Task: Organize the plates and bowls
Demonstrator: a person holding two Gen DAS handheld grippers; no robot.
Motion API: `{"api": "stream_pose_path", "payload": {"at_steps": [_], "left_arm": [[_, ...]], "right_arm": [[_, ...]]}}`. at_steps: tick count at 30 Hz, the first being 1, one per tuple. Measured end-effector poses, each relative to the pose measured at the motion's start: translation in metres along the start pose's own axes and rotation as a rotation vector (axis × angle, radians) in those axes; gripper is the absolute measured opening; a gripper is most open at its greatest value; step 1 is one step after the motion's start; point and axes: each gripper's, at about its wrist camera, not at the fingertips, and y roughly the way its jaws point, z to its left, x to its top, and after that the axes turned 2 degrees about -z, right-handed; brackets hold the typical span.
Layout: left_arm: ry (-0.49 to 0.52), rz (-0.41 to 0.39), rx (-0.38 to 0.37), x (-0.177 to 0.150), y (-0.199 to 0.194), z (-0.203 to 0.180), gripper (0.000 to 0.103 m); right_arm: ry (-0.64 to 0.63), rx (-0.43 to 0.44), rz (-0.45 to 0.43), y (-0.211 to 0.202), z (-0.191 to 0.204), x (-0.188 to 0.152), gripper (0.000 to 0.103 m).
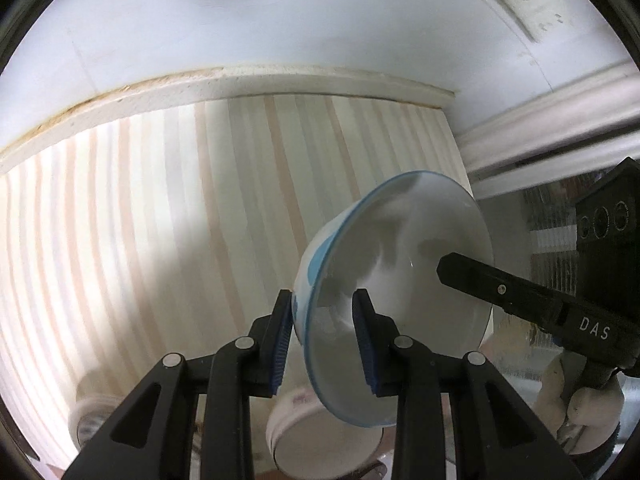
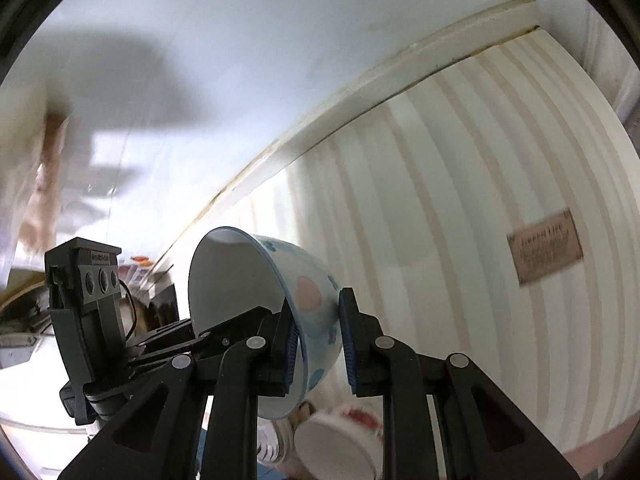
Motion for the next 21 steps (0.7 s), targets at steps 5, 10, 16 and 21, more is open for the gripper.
{"api": "stream_pose_path", "payload": {"at_steps": [5, 10, 16, 21], "left_arm": [[0.023, 0.006, 0.014, -0.037, -0.014, -0.004, 0.027], [0.029, 0.029, 0.014, -0.070, -0.019, -0.007, 0.027], [0.023, 0.065, 0.022, -0.097, -0.011, -0.003, 0.027], [0.024, 0.107, 0.044, -0.113, 0.009, -0.004, 0.027]], "right_arm": [[-0.011, -0.002, -0.005, -0.017, 0.010, -0.042, 0.021], [-0.012, -0.004, 0.003, -0.029, 0.011, -0.085, 0.021], [0.005, -0.002, 0.022, -0.034, 0.005, -0.126, 0.021], [0.034, -0.002, 0.054, -0.027, -0.006, -0.155, 0.021]]}}
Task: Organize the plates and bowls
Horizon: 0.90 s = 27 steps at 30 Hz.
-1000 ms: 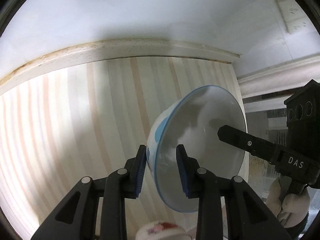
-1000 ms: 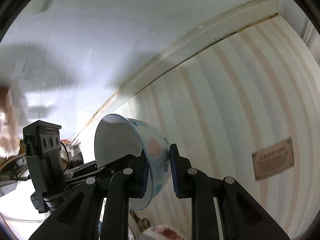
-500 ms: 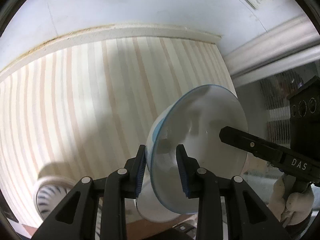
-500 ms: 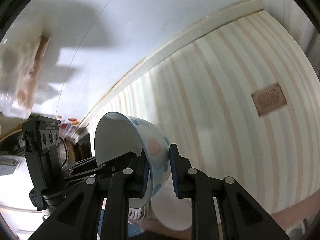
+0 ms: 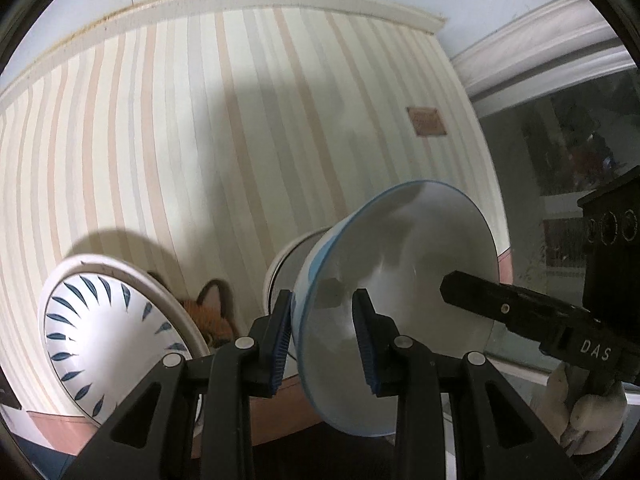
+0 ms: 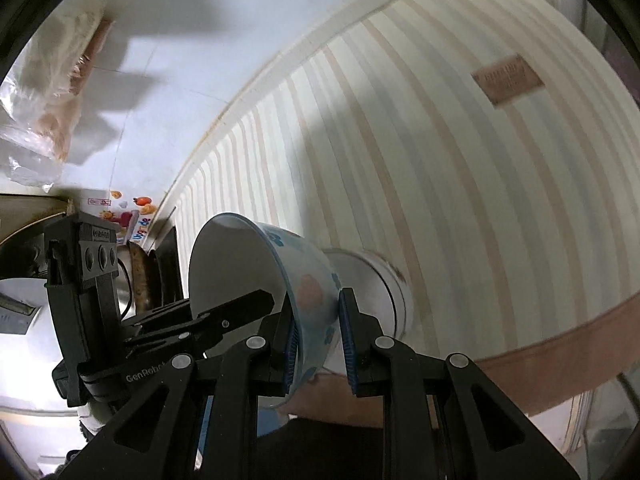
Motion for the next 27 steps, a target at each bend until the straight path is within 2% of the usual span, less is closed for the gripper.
{"api": "stream_pose_path", "payload": {"at_steps": [3, 10, 27], "left_arm": [[0.009, 0.022, 0.016, -0.013, 0.003, 0.005, 0.027], [0.012, 0.060, 0.052, -0.016, 0.022, 0.007, 0.027], [0.059, 0.111, 0.107, -0.004, 0.058, -0.006, 0.027]], "right_arm": [[0.016, -0.006, 0.021, 0.007, -0.008, -0.011, 0.021], [0.040, -0.019, 0.060, 0.023, -0.018, -0.018, 0.021], [0.040, -0.085, 0.087, 0.034, -0.021, -0.013, 0.023]]}}
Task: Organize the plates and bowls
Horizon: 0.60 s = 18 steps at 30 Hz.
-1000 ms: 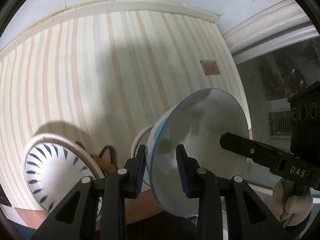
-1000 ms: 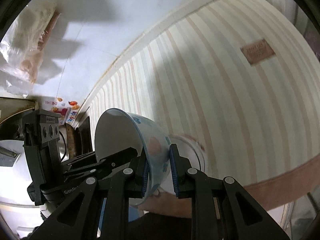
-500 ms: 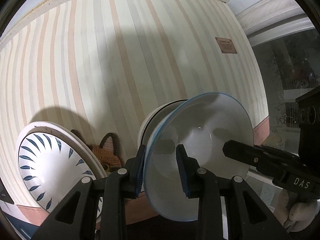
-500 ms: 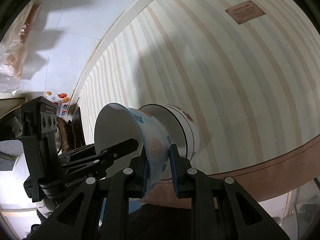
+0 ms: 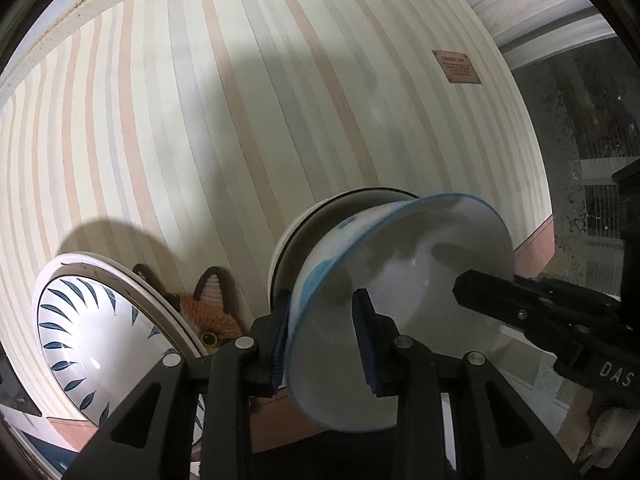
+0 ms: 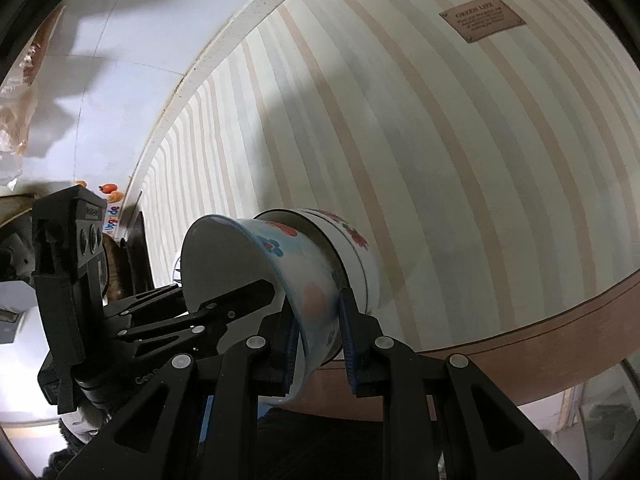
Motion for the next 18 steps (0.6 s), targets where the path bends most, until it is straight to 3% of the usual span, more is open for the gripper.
{"api": "stream_pose_path", "payload": {"at_steps": [13, 18], "left_arm": [[-0.003, -0.002, 0.008, -0.0026, -0.0061, 0.0004, 0.027], [0.028, -0.013, 0.070, -0.0047, -0.0090, -0.0085, 0.028]], "right_arm": [[-0.032, -0.069, -0.009, -0.0066, 0.0065, 0.0011, 0.024], [-0.036, -0.084, -0.010, -0.0069, 0.0077, -0.0021, 0.024]]}}
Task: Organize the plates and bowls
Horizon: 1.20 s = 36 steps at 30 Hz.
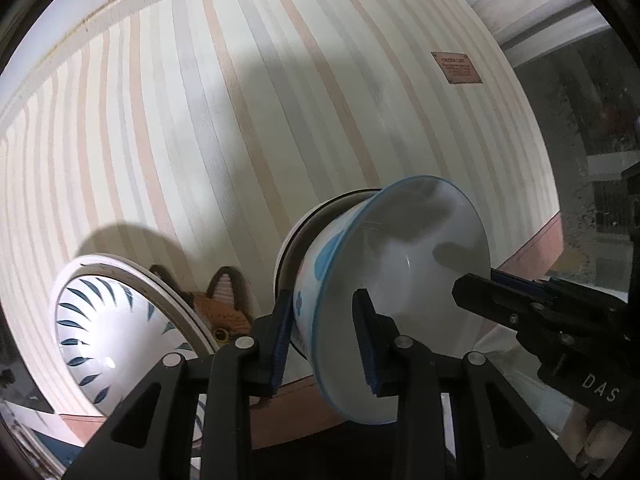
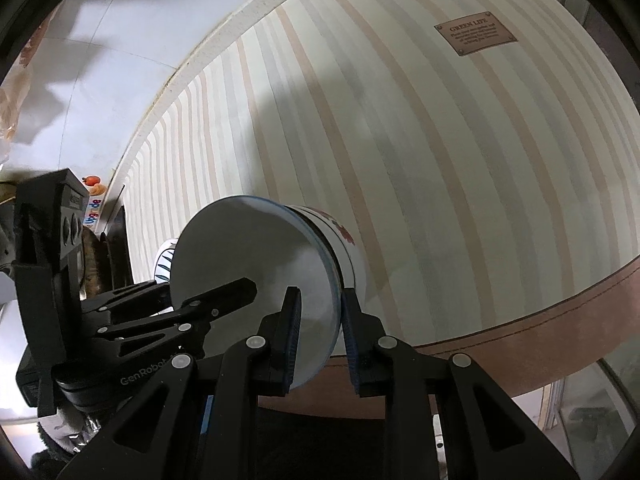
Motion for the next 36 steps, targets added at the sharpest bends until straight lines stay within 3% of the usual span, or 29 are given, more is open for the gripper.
{"api": "stream_pose_path", "payload": {"at_steps": [7, 12, 17, 23, 25, 27, 29, 30, 32, 36], "left_arm": [[0.068, -0.004, 0.108, 0.000, 0.000, -0.015, 0.028], [0.183, -0.037, 0.285, 0.001, 0.001, -0.034, 0.029], [0.175, -0.070, 0.280, 0.001, -0.003, -0.028, 0.029], [0.112, -0.203, 0.175, -0.027, -0.051, -0.018, 0.030], [0.095, -0.243, 0.141, -0.038, -0.069, -0.015, 0.035], [0.088, -0.272, 0.116, -0.049, -0.085, -0.011, 0.036], [0.084, -0.303, 0.099, -0.060, -0.102, -0.010, 0.041], [0.083, -0.316, 0.099, -0.065, -0.108, -0.011, 0.045], [0.092, -0.341, 0.101, -0.075, -0.119, -0.013, 0.073], [0.095, -0.389, 0.088, -0.095, -0.142, -0.013, 0.084]], "right_arm": [[-0.013, -0.016, 0.003, 0.001, 0.001, -0.002, 0.024], [-0.017, -0.023, 0.006, 0.001, 0.002, -0.003, 0.023], [-0.030, -0.028, 0.000, 0.003, 0.012, -0.004, 0.023], [-0.078, -0.111, -0.095, -0.024, 0.025, -0.019, 0.025], [-0.086, -0.131, -0.137, -0.040, 0.031, -0.030, 0.037], [-0.087, -0.135, -0.181, -0.055, 0.035, -0.042, 0.061], [-0.079, -0.142, -0.226, -0.071, 0.038, -0.055, 0.078], [-0.073, -0.150, -0.246, -0.079, 0.039, -0.062, 0.080], [-0.062, -0.169, -0.275, -0.092, 0.041, -0.074, 0.084], [-0.062, -0.211, -0.334, -0.117, 0.051, -0.096, 0.090]]}}
